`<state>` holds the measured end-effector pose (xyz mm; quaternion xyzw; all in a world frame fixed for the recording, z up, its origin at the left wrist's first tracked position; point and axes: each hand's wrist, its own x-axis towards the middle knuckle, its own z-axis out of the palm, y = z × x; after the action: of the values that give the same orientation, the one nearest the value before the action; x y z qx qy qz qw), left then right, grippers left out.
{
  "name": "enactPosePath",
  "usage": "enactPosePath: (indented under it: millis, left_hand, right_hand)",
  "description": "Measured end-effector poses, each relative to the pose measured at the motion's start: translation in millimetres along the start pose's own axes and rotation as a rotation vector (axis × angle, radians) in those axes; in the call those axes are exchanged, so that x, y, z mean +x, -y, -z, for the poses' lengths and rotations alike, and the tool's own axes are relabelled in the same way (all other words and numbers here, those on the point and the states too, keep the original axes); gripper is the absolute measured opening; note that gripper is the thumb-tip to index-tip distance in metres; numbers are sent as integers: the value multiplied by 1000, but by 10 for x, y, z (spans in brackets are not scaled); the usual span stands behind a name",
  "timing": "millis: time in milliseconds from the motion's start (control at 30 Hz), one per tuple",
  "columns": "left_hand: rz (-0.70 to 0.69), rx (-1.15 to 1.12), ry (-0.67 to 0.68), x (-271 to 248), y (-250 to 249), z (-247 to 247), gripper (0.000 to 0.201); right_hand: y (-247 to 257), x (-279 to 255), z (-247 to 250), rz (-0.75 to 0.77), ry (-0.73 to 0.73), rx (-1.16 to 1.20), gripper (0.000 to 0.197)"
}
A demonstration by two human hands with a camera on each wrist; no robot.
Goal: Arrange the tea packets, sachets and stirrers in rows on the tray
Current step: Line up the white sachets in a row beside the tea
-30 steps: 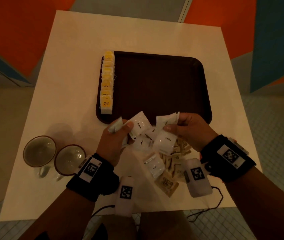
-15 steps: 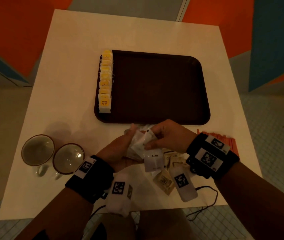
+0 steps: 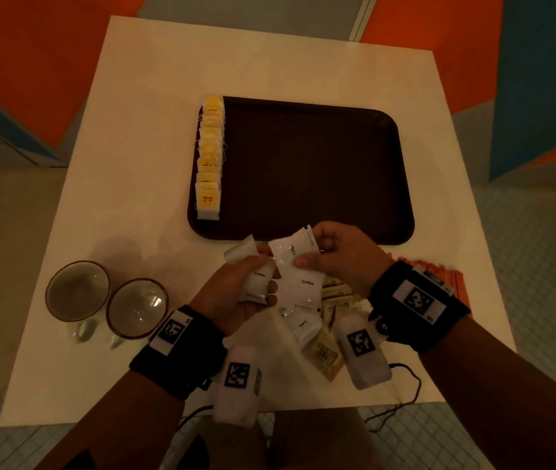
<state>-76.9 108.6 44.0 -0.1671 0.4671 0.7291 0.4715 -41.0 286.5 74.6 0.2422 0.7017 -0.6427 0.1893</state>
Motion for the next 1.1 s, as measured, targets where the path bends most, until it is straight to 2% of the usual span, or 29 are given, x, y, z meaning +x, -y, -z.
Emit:
enactPosePath:
  millis: [67,167,267,400,500,567,600,667,733,800,900,967,1000,1033,1100]
  left_hand:
    - [-59,54,35,-13,-5,-35,28]
    - [-191,174,74,-21,5,-87,18]
    - [-225,207,-45,29,-26,-44,17]
    - [-318,450,-172,64,-148,135,6]
    - [-308,732,-82,67,-210,203,6]
    - [-242,838,25,57,-208,187,4]
    - [-219,839,73,46,-205,156,4]
    - [-223,760,127,20,-207,90,11]
    - [-266,573,102,9,-183,46,16]
    - [-294,374,58,-5,-123,34,9]
    - [-276,264,74,-24,31,12,50]
    - [-244,189,83,-14,110,-3,75]
    - [-231,156,87,-2,138,-10,81]
    - [-222,136,91,6,150,-25,80]
    - [-191,119,92,-2,143,-68,61]
  right_hand:
    - [-29,2,-21,-32,-35,63,32]
    - [-69,-1,-76,-21,-52,89,36]
    - [-86,-9,-47,-23,-20,26,35]
    - [-21,-72,176,59,-70,-292,16]
    - [101,-136,253,144,18,-290,14]
    - [184,-150,189,170,136,-435,18]
    - [203,-143,139,171,182,-527,20]
    - [195,-103,47,169,181,-586,17]
    - [156,-72,25,141,112,-493,13]
    - [108,-77,36,92,64,-344,11]
    - [49,-96,-22,25,81,-127,14]
    - [26,-92,-98,8,79,-124,15]
    - [13,-82,-133,6,69,-120,15]
    - [12,-80,-162,12,56,-110,14]
    - [25,-77,-205,48,34,-109,12]
